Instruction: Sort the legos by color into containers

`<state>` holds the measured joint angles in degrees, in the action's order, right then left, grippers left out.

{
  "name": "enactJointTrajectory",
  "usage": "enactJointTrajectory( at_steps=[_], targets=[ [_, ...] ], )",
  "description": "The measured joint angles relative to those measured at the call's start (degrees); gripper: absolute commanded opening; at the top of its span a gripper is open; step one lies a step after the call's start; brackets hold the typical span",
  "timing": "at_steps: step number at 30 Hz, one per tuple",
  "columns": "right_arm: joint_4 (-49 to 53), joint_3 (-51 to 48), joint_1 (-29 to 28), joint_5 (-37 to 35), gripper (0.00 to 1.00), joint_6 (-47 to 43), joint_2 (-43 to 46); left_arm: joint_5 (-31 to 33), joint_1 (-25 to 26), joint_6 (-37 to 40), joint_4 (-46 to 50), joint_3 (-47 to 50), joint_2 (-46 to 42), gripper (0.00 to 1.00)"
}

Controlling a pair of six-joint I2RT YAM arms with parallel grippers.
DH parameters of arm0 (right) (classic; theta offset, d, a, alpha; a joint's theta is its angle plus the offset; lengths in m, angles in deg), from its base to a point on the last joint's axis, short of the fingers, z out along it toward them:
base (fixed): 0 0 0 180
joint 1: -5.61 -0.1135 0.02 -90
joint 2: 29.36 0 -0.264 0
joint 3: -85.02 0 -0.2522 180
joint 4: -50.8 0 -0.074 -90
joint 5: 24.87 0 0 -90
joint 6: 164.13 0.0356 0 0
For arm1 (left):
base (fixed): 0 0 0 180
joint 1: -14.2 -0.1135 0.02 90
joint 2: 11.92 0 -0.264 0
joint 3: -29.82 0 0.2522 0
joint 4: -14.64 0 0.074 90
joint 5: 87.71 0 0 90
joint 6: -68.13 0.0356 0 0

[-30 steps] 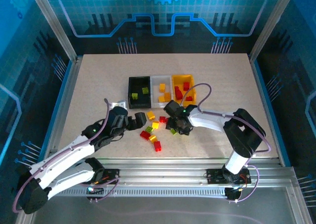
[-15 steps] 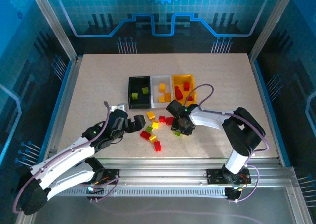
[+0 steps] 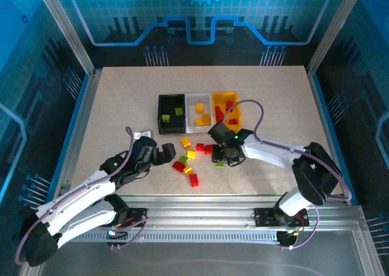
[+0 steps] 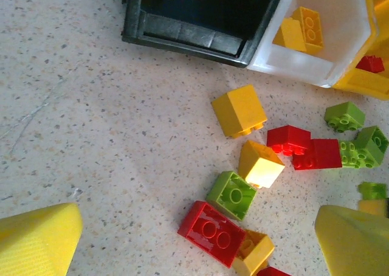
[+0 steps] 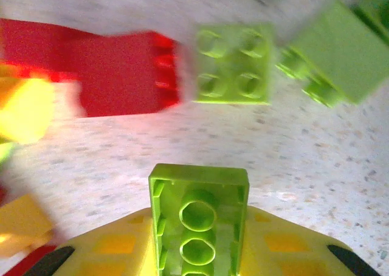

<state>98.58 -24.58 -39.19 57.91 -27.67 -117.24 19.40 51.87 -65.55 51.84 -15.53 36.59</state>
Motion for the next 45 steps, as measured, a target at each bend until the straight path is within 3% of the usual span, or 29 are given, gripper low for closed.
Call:
enactJointTrajectory(
  at_steps=[7, 20, 24, 27, 30, 38, 45],
  targets=[
    [-0.7, 21.9, -2.7, 1.4, 0.34, -10.6, -6.5, 1.6, 0.0, -2.1, 4.9, 2.0, -4.5, 0.99],
    [0.7, 60.9, -2.7, 2.1, 0.37, -17.4, -42.6, 1.8, 0.0, -4.4, 10.0, 3.0, -8.1, 0.99],
    [3.1, 69.4, -2.3, 0.9, 0.45, -17.4, -48.7, 1.7, 0.0, -4.5, 10.2, 3.0, -8.1, 0.99],
    [3.7, 71.6, -1.7, 0.3, 0.62, -17.2, -50.5, 1.7, 0.0, -4.5, 10.2, 3.2, -8.2, 0.99],
    [3.7, 71.8, -1.1, 0.4, 0.70, -17.1, -51.3, 1.5, 0.0, -4.5, 10.4, 3.5, -8.1, 0.99],
    [2.8, 70.0, -0.5, 1.0, 0.74, -17.2, -49.4, 1.2, 0.0, -4.5, 10.7, 3.5, -8.9, 0.99],
    [0.0, 51.8, -0.8, 1.7, 0.77, -16.5, -32.4, 1.8, 0.0, -4.5, 11.7, 3.5, -11.0, 0.99]
  ],
)
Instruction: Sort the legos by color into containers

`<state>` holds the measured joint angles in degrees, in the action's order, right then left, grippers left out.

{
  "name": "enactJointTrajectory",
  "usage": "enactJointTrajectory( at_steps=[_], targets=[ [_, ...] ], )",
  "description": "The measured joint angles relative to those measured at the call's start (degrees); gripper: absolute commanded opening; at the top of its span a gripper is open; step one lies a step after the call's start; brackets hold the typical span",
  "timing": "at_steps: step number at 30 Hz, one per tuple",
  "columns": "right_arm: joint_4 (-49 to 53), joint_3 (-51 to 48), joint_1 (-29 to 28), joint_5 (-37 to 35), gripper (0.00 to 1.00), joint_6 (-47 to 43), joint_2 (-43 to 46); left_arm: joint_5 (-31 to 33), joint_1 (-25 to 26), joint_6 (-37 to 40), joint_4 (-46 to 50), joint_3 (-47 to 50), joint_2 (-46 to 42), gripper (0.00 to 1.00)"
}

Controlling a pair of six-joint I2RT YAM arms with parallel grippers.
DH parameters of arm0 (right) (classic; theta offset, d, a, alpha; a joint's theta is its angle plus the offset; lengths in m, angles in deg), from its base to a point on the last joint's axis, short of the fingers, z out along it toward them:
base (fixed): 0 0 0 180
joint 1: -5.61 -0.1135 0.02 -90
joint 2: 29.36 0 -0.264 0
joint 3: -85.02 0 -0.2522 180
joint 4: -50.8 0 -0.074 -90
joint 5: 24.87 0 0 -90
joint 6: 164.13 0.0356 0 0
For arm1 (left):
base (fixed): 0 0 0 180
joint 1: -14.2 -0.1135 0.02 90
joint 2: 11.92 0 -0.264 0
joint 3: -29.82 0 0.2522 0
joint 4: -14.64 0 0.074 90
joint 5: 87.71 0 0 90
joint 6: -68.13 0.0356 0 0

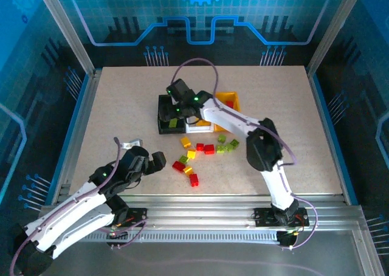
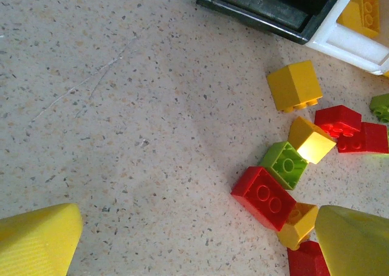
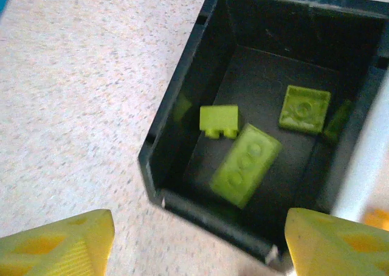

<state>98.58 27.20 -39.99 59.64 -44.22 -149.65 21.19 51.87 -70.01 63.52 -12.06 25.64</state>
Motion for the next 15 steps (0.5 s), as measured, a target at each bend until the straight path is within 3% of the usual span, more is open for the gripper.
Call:
enactJointTrajectory(
  at_steps=[8, 15],
  targets=[
    [-0.6, -28.3, -3.3, 0.7, 0.80, 2.0, 19.8, 1.5, 0.0, 0.0, 0.6, 0.0, -0.7, 0.99],
    [2.8, -41.4, -10.4, 2.2, 0.82, 2.2, 21.7, 2.3, -0.1, -0.2, 0.6, 0.0, -0.7, 0.99]
  ],
)
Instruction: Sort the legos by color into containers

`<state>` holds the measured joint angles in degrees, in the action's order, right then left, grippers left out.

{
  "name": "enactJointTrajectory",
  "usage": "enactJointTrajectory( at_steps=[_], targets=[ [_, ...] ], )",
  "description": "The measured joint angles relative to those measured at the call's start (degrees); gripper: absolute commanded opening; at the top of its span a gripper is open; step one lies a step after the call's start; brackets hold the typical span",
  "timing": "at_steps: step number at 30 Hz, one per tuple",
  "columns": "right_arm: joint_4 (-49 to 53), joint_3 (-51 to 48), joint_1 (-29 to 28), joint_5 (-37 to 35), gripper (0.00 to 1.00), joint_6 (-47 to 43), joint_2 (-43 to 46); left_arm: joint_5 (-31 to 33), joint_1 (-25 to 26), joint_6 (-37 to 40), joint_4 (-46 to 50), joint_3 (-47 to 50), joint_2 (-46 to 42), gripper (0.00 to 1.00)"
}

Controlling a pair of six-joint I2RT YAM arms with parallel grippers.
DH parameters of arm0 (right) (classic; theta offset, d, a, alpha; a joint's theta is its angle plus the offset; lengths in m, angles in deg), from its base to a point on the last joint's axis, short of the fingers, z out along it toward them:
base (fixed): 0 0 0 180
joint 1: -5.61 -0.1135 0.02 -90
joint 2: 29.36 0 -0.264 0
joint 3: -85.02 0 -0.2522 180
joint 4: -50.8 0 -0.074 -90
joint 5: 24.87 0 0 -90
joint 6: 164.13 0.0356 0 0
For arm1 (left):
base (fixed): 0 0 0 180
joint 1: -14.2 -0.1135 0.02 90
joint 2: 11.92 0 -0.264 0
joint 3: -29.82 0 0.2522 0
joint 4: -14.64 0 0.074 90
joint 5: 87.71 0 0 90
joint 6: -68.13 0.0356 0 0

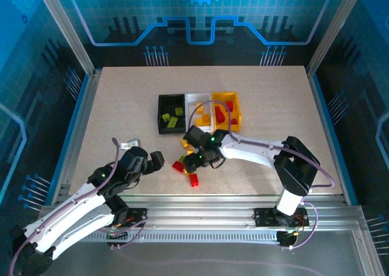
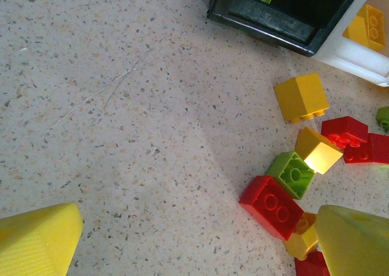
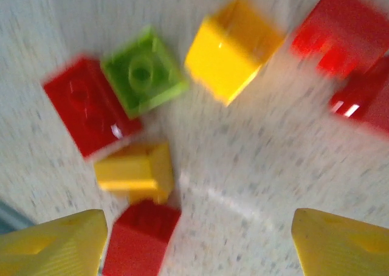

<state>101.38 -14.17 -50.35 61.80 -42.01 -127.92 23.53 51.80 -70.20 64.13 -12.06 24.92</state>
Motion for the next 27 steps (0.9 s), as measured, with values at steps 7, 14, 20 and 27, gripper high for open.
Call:
enactJointTrajectory(
  at_steps=[7, 14, 20, 27],
  targets=[
    [-0.8, 0.7, -3.7, 2.1, 0.78, -0.8, -1.1, 0.0, 0.0, -1.1, 0.0, 0.0, 0.3, 0.99],
    [0.6, 2.7, -4.4, 2.1, 0.68, -1.9, -5.7, 0.0, -0.2, -1.1, 0.0, 0.0, 1.5, 0.99],
    [2.8, 2.7, -5.5, 1.9, 0.47, -2.7, -7.8, 0.0, -0.4, -1.1, -0.2, 0.0, 1.5, 0.99],
    [2.5, 1.5, -5.6, 0.7, 0.31, -2.5, -6.3, 0.0, -0.8, -1.1, -0.5, 0.1, 1.9, 0.99]
  ],
)
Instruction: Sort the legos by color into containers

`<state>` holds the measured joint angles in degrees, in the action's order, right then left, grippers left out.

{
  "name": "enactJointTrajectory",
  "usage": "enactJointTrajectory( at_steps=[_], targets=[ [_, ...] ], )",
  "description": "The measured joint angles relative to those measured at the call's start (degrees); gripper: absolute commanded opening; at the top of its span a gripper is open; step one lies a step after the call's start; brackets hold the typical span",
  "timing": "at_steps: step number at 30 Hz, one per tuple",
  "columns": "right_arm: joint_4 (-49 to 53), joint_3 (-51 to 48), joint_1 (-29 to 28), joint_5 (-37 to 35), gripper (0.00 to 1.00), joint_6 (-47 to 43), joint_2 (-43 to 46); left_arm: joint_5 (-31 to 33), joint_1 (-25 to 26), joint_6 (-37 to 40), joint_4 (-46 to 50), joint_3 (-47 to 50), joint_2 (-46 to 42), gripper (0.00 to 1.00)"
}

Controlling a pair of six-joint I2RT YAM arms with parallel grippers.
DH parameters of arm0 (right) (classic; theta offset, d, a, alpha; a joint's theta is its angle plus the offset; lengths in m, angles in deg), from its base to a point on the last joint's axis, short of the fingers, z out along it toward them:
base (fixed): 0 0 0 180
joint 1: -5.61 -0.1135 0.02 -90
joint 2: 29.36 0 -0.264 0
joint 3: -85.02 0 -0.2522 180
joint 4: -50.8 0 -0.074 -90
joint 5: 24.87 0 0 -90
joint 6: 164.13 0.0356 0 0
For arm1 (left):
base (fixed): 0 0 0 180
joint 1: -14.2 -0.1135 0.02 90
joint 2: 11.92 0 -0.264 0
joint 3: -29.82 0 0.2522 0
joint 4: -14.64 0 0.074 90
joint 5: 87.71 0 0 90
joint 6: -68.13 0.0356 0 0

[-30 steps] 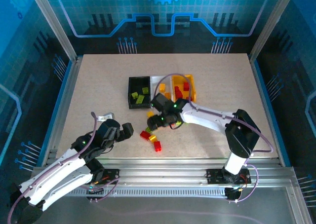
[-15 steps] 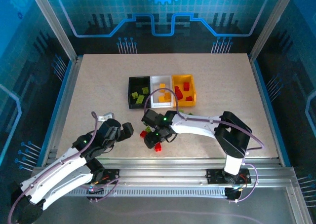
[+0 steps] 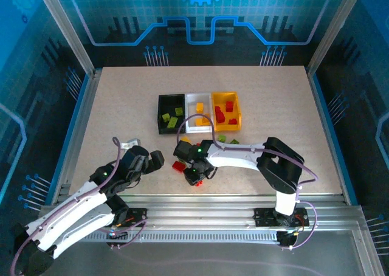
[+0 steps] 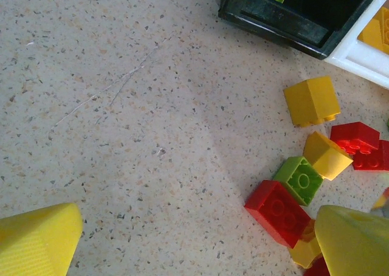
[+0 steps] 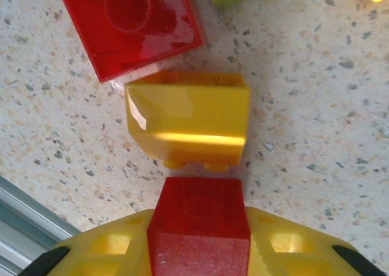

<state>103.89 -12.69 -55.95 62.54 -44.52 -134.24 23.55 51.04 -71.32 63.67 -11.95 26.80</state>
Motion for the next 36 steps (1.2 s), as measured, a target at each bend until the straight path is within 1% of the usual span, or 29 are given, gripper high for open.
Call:
enactJointTrajectory(
  at_steps=[4, 7, 10, 13, 15, 18, 20, 25, 28, 30, 31, 33, 34, 36],
  targets=[
    [-0.6, -3.6, 0.4, -0.8, 0.29, 0.4, 4.8, 0.0, -0.1, 0.0, -0.3, 0.0, 0.5, 0.99],
    [-0.3, -5.0, 2.4, -2.2, 0.29, 0.6, 9.9, 0.0, -0.2, 0.0, -1.1, 0.0, 1.0, 0.99],
    [-0.5, -4.9, 7.2, -4.9, 0.29, 0.4, 15.4, 0.0, -0.3, 0.0, -1.3, 0.0, 1.5, 0.99],
    [-0.5, -3.2, 14.7, -7.7, 0.29, 0.3, 18.8, -0.1, -0.3, 0.0, -1.4, 0.0, 2.2, 0.99],
    [-1.2, -1.3, 19.9, -9.5, 0.30, 0.3, 19.0, -0.1, -0.3, 0.0, -1.6, 0.0, 2.6, 0.99],
    [-1.7, 3.5, 26.3, -12.4, 0.30, 0.3, 16.0, -0.4, -0.3, 0.0, -2.1, 0.0, 3.5, 0.99],
    [-1.9, 8.4, 29.1, -14.1, 0.30, 0.3, 10.8, -0.7, -0.3, 0.0, -2.5, 0.0, 4.2, 0.99],
    [-1.9, 17.8, 32.3, -17.2, 0.31, 0.4, -2.3, -1.6, -0.5, 0.1, -3.1, 0.0, 6.2, 0.99],
    [-0.9, 21.6, 33.1, -18.5, 0.33, 0.7, -7.9, -2.0, -0.6, 0.3, -3.4, 0.0, 6.9, 0.99],
    [0.0, 23.8, 33.4, -19.2, 0.37, 1.0, -10.3, -2.3, -0.6, 0.3, -3.7, -0.1, 7.3, 0.99],
    [0.6, 25.0, 33.5, -19.5, 0.43, 1.2, -11.3, -2.6, -0.6, 0.4, -3.9, -0.2, 7.5, 0.99],
    [1.2, 26.9, 33.7, -19.6, 0.60, 1.5, -12.6, -2.9, -0.6, 0.5, -4.3, -0.4, 7.9, 0.99],
    [1.5, 27.6, 33.8, -19.8, 0.66, 1.6, -13.0, -3.1, -0.6, 0.5, -4.5, -0.5, 8.2, 0.99],
    [1.7, 28.5, 33.9, -19.7, 0.71, 2.1, -13.0, -3.5, -0.6, 1.0, -4.9, -0.6, 9.0, 0.99]
  ],
)
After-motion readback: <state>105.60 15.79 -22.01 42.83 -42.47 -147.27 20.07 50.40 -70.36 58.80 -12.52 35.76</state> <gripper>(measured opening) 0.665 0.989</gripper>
